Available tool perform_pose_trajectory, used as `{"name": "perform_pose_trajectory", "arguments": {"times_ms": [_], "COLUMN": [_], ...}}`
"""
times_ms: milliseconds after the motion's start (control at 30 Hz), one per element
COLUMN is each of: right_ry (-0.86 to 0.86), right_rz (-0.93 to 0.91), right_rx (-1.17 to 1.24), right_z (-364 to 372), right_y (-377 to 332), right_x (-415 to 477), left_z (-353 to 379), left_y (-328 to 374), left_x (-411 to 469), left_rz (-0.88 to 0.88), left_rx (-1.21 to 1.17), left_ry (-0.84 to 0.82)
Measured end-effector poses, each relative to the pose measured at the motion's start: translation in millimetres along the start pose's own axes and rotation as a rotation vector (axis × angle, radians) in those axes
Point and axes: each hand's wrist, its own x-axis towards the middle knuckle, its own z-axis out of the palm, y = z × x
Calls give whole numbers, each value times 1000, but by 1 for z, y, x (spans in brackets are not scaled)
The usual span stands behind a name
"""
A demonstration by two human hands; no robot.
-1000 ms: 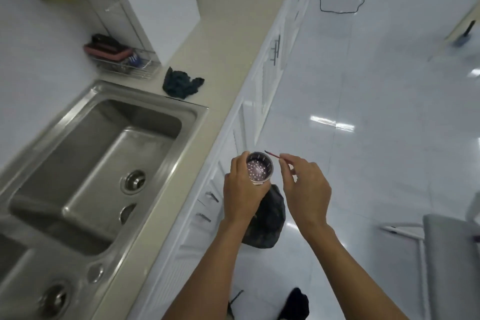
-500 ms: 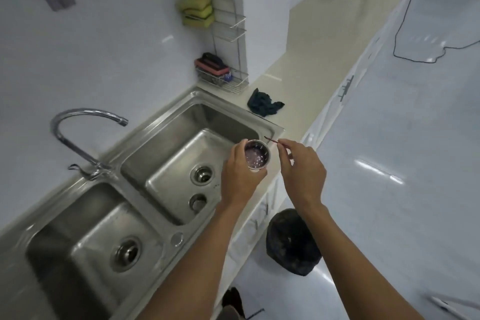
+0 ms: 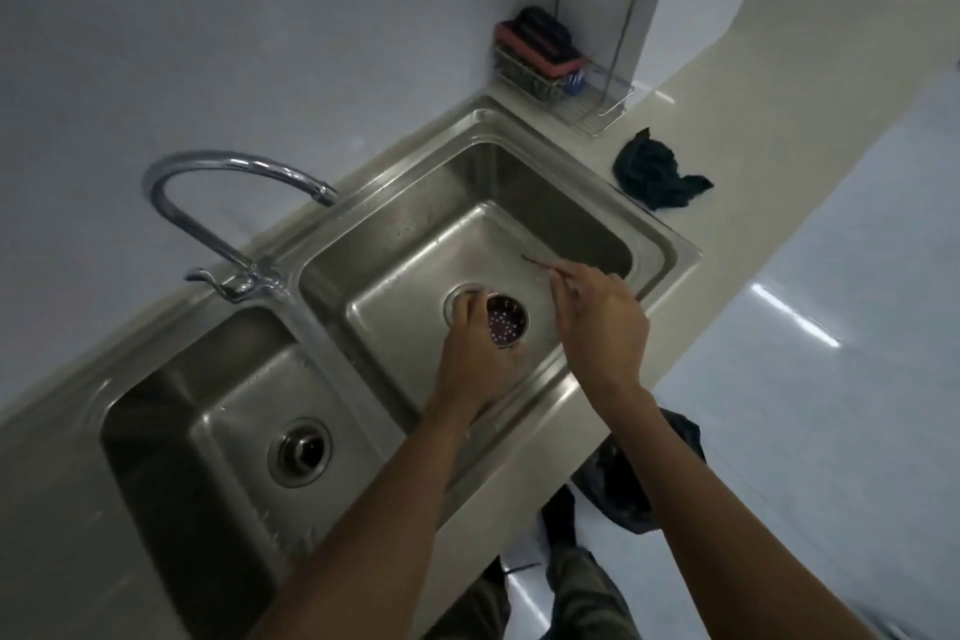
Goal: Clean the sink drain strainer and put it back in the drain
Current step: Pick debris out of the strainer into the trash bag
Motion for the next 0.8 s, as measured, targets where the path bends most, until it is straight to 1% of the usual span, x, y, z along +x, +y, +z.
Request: {"name": "perform_pose_trajectory", "arguments": {"times_ms": [67,167,300,533,800], "right_ry": [-57,-84,-154,-302,-286], "right_rz": [-23,-24,-66,-86,-87], "right_rx": [-24,-8,82,74,73], "right_z": [17,44,78,123,139], "right_y": [13,33,56,75,85], "right_x": [6,14,33,53,62], "left_z": [19,46,72,106,124], "left_y": [-24,-51,-75,-96,-106], "left_x": [11,25,52,73,72], "left_rz": [-47,-130,-251,-287,-307], "left_rx": [21,97,168,248,332], "left_ry": [-44,-119,-120,-119,-191]}}
